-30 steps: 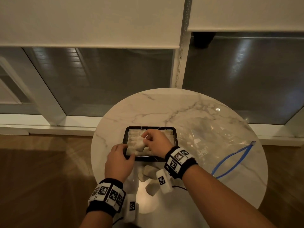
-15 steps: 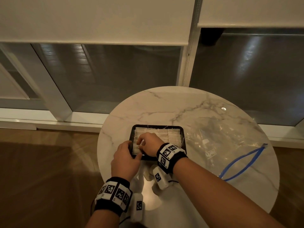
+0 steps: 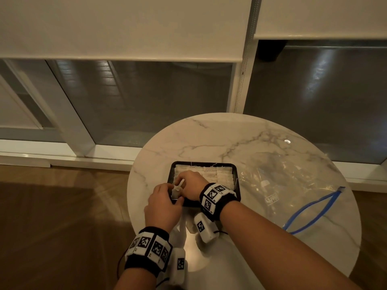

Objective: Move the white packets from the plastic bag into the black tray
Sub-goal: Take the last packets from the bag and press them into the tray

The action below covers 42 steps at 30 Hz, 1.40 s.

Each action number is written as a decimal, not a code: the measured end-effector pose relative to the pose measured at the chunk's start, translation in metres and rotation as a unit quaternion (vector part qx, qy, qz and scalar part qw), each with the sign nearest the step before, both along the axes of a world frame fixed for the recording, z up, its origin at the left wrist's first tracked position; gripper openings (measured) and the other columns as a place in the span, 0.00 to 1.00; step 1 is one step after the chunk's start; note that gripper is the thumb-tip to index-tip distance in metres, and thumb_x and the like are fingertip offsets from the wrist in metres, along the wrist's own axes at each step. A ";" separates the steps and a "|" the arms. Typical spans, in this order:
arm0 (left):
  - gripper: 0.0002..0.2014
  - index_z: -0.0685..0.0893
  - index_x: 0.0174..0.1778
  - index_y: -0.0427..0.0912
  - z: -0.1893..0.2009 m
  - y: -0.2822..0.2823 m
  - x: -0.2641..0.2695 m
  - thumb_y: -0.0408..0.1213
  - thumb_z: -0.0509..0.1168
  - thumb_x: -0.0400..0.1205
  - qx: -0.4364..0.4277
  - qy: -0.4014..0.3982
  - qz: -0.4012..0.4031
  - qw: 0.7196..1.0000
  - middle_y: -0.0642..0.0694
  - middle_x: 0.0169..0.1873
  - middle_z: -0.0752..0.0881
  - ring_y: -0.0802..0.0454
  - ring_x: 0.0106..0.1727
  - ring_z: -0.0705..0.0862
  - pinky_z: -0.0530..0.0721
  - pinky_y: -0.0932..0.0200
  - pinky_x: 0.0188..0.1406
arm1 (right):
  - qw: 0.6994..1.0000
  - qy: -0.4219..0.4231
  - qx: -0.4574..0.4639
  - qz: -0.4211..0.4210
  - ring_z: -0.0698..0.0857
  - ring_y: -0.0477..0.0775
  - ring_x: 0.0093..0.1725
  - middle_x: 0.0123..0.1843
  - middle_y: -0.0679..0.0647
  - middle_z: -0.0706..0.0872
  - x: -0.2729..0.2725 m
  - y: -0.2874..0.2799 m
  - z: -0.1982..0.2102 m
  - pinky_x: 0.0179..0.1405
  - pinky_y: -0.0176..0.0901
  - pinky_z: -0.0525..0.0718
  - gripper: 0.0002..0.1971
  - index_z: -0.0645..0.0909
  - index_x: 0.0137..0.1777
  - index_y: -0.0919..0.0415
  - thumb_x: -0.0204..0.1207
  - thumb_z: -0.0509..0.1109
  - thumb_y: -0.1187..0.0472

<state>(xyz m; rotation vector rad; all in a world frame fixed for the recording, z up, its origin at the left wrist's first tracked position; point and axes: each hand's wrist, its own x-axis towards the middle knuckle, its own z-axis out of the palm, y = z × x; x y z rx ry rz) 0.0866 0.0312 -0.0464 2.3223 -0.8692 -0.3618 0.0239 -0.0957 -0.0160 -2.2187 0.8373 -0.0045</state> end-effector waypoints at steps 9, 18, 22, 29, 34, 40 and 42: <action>0.19 0.77 0.65 0.55 -0.002 -0.001 -0.001 0.51 0.72 0.79 0.000 0.003 0.001 1.000 0.55 0.64 0.79 0.50 0.60 0.82 0.86 0.40 0.60 | 1.000 0.003 0.005 0.009 0.86 0.56 0.56 0.53 0.54 0.85 0.000 -0.005 0.000 0.51 0.45 0.86 0.13 0.86 0.57 0.54 0.79 0.69 0.69; 0.16 0.79 0.60 0.56 0.000 0.001 0.000 0.49 0.73 0.79 0.006 0.000 -0.006 1.000 0.56 0.64 0.78 0.50 0.60 0.82 0.85 0.39 0.60 | 1.000 0.011 -0.024 0.009 0.87 0.56 0.54 0.57 0.56 0.88 0.003 -0.001 -0.009 0.55 0.49 0.88 0.14 0.86 0.55 0.51 0.74 0.73 0.68; 0.15 0.83 0.61 0.54 0.002 0.001 -0.002 0.51 0.70 0.80 0.028 -0.009 -0.013 0.999 0.56 0.72 0.74 0.49 0.64 0.80 0.83 0.39 0.64 | 0.999 0.003 -0.036 0.005 0.87 0.55 0.52 0.55 0.52 0.88 0.002 0.000 -0.010 0.55 0.54 0.89 0.14 0.84 0.52 0.46 0.72 0.74 0.66; 0.17 0.83 0.67 0.53 0.010 0.004 -0.012 0.52 0.60 0.86 0.083 -0.049 -0.043 0.994 0.53 0.79 0.66 0.46 0.73 0.72 0.77 0.39 0.70 | 0.997 -0.064 -0.024 -0.039 0.84 0.49 0.53 0.54 0.46 0.84 -0.015 -0.001 -0.016 0.53 0.45 0.86 0.15 0.83 0.59 0.47 0.75 0.73 0.61; 0.17 0.85 0.65 0.54 0.009 0.001 -0.019 0.51 0.54 0.88 0.113 -0.097 -0.056 0.987 0.49 0.80 0.63 0.45 0.76 0.67 0.73 0.40 0.71 | 0.984 -0.152 -0.013 -0.095 0.84 0.45 0.45 0.49 0.43 0.86 -0.042 0.001 -0.012 0.45 0.37 0.82 0.08 0.85 0.55 0.48 0.78 0.73 0.58; 0.16 0.84 0.61 0.54 0.002 -0.001 -0.027 0.50 0.51 0.89 0.112 -0.139 -0.049 0.983 0.47 0.81 0.63 0.44 0.76 0.65 0.74 0.41 0.70 | 0.953 -0.243 0.042 -0.176 0.81 0.43 0.35 0.42 0.44 0.85 -0.078 0.004 0.001 0.40 0.38 0.82 0.04 0.87 0.51 0.50 0.78 0.74 0.59; 0.16 0.84 0.61 0.53 0.001 -0.002 -0.026 0.49 0.52 0.89 0.109 -0.142 -0.049 0.983 0.47 0.80 0.63 0.44 0.76 0.65 0.74 0.41 0.69 | 0.949 -0.251 0.042 -0.185 0.81 0.44 0.36 0.42 0.45 0.86 -0.089 0.005 0.005 0.42 0.39 0.82 0.04 0.87 0.51 0.51 0.78 0.74 0.59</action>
